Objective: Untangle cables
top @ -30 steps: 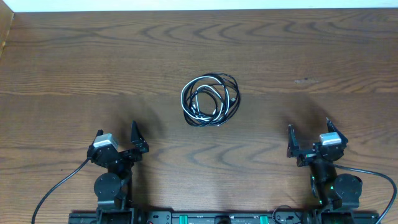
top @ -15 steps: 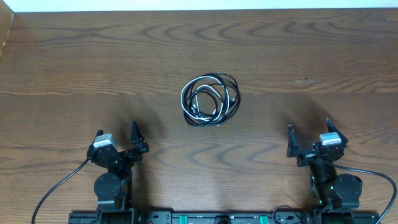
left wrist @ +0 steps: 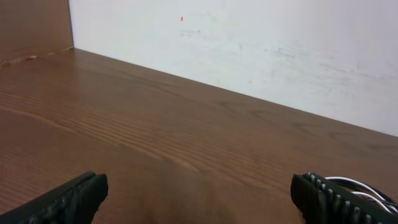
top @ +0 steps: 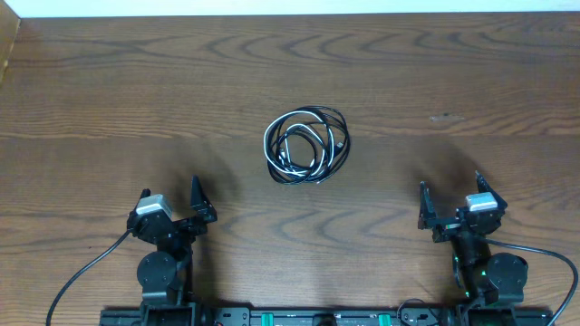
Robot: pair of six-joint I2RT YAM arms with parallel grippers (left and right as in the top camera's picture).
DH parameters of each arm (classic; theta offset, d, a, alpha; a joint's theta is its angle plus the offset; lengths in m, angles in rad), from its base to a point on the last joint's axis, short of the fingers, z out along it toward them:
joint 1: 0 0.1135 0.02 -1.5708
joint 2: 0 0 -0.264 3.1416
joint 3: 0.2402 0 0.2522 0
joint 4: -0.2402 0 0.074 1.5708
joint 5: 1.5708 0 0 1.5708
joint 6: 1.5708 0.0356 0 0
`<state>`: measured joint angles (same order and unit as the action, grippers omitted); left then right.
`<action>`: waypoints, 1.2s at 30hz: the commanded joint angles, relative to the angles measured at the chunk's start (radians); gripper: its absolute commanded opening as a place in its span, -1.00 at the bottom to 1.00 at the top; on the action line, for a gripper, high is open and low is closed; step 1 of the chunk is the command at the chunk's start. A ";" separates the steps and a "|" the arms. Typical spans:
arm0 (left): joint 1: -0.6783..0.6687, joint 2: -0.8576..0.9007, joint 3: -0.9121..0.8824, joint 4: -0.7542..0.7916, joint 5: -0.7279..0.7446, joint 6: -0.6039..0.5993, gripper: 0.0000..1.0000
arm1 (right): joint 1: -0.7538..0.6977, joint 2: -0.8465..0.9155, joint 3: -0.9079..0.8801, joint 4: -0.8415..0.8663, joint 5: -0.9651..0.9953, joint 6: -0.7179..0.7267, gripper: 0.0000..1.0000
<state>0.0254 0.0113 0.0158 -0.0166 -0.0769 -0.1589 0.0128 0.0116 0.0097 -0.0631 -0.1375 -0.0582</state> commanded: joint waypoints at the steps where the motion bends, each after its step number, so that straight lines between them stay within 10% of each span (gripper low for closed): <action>1: 0.004 0.001 -0.012 -0.049 -0.014 0.009 1.00 | 0.008 -0.003 -0.004 -0.001 0.005 0.008 0.98; 36: 0.004 0.029 0.062 -0.047 -0.014 0.062 1.00 | 0.008 0.002 0.034 -0.009 0.004 -0.029 0.99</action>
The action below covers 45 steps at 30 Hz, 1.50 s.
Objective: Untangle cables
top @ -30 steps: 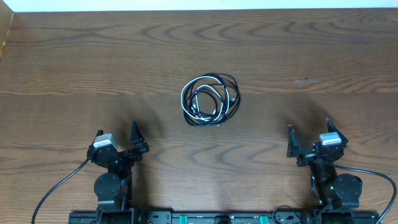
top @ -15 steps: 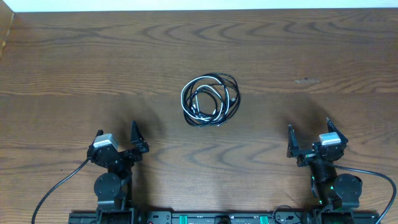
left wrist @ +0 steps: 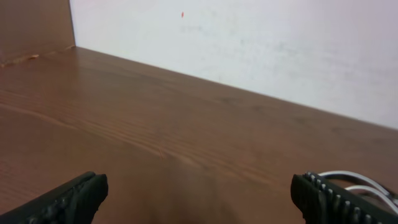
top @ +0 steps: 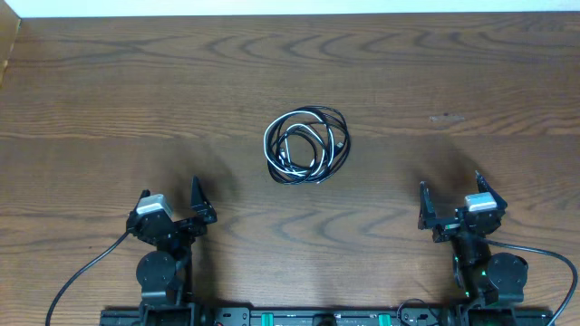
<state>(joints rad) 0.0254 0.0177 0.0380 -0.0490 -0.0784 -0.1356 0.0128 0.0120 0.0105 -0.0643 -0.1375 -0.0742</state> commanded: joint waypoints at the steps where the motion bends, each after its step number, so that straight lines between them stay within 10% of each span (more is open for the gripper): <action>1: 0.004 0.035 0.055 -0.018 -0.012 0.039 1.00 | 0.008 0.006 0.040 -0.011 0.004 -0.013 0.98; 12: 0.004 0.416 0.354 -0.046 0.066 0.079 1.00 | 0.008 0.243 0.277 -0.061 -0.004 -0.039 0.98; 32: -0.005 1.184 1.112 -0.587 0.176 0.048 1.00 | 0.008 0.982 0.951 -0.479 -0.147 -0.082 0.99; 45: -0.155 1.378 1.187 -0.608 0.351 0.048 1.00 | 0.008 1.139 1.059 -0.567 -0.351 0.018 0.99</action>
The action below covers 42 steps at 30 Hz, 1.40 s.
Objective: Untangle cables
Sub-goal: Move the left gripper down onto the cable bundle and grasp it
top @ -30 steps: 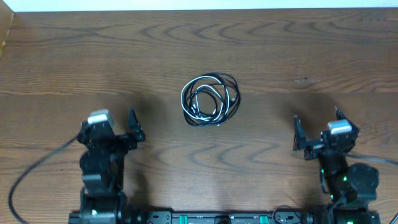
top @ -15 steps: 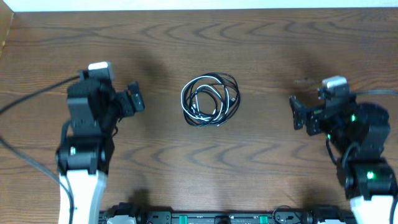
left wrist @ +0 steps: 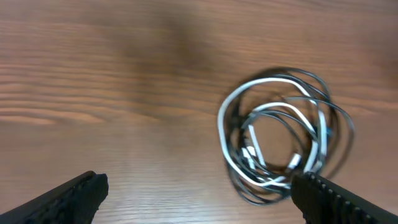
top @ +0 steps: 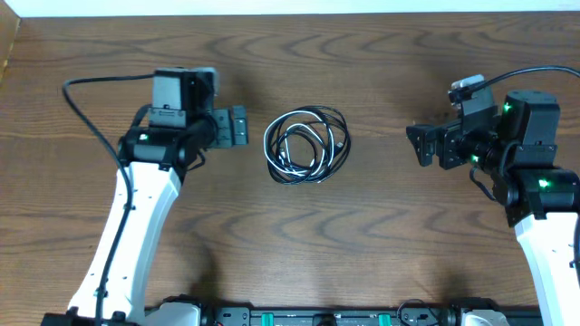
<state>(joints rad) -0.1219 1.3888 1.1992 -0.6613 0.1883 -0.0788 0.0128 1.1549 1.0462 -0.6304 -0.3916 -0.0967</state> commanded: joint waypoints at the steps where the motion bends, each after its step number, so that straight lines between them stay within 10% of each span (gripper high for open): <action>1: -0.009 0.016 0.026 0.014 0.097 -0.008 1.00 | 0.008 -0.003 0.023 0.002 -0.118 0.041 0.99; 42: -0.199 0.541 0.011 0.238 -0.092 -0.062 0.22 | 0.008 0.089 0.021 -0.001 -0.032 0.104 0.68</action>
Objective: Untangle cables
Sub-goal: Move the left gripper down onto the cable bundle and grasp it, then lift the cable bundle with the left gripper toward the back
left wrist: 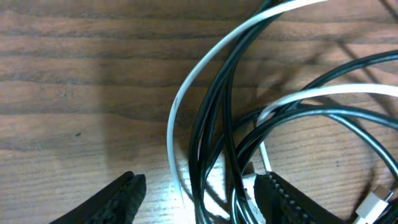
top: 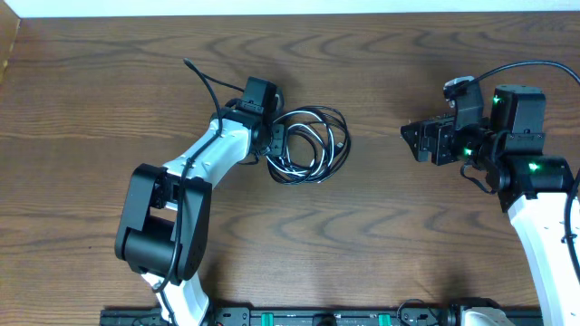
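Observation:
A coil of tangled black and white cables lies on the wooden table near its middle. My left gripper is down at the coil's left edge, open, with a white strand and several black strands running between its fingers. In the left wrist view a white plug shows at the lower right. My right gripper hovers to the right of the coil, well apart from it, open and holding nothing.
The brown wooden table stretches around the coil. A pale wall edge runs along the back. The arm bases stand along the front edge.
My left gripper has moved from just left of the coil onto its left edge and lower, so cable strands now lie between its open fingers. The right gripper has hardly shifted.
Both arms were first folded at the table's front with grippers open, and stayed so. Then both were extended, the left beside the coil's left, the right off to its right. Now the left straddles strands at the coil's left edge. The coil has not moved.

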Robot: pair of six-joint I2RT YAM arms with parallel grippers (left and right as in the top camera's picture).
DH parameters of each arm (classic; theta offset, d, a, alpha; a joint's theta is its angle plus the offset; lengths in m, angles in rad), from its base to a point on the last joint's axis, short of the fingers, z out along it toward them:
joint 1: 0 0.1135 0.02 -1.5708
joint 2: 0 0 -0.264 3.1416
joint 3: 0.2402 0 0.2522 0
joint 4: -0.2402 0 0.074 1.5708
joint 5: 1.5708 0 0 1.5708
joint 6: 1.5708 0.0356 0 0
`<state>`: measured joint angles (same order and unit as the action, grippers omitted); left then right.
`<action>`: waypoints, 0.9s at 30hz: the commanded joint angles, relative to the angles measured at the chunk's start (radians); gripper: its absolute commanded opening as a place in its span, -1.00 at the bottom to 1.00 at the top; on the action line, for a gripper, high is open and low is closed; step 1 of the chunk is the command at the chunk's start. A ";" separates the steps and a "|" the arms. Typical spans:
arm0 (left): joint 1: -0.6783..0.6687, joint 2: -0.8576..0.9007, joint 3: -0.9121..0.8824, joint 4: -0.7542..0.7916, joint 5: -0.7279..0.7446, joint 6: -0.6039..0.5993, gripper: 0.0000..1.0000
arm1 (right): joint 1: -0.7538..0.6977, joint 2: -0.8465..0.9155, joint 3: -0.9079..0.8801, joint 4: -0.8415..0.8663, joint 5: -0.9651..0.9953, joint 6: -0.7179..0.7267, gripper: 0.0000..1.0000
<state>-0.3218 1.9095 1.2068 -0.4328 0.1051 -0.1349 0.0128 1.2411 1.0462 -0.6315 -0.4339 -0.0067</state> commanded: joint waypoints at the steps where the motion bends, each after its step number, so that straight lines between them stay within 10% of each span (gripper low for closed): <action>1: 0.002 0.038 0.003 0.018 -0.009 -0.010 0.12 | 0.008 0.003 0.021 0.000 0.017 0.014 0.68; 11: -0.015 0.096 0.003 0.000 -0.009 -0.009 -0.21 | 0.008 0.003 0.021 0.011 0.035 0.014 0.70; 17: -0.040 0.103 -0.001 0.001 -0.009 -0.009 -0.85 | 0.008 0.003 0.021 0.011 0.039 0.014 0.70; 27: -0.042 -0.079 0.063 0.005 -0.008 -0.072 -0.85 | 0.009 0.003 0.021 0.067 0.039 0.034 0.70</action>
<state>-0.3622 1.9430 1.2240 -0.4282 0.1055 -0.1604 0.0128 1.2411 1.0462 -0.5816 -0.3996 -0.0029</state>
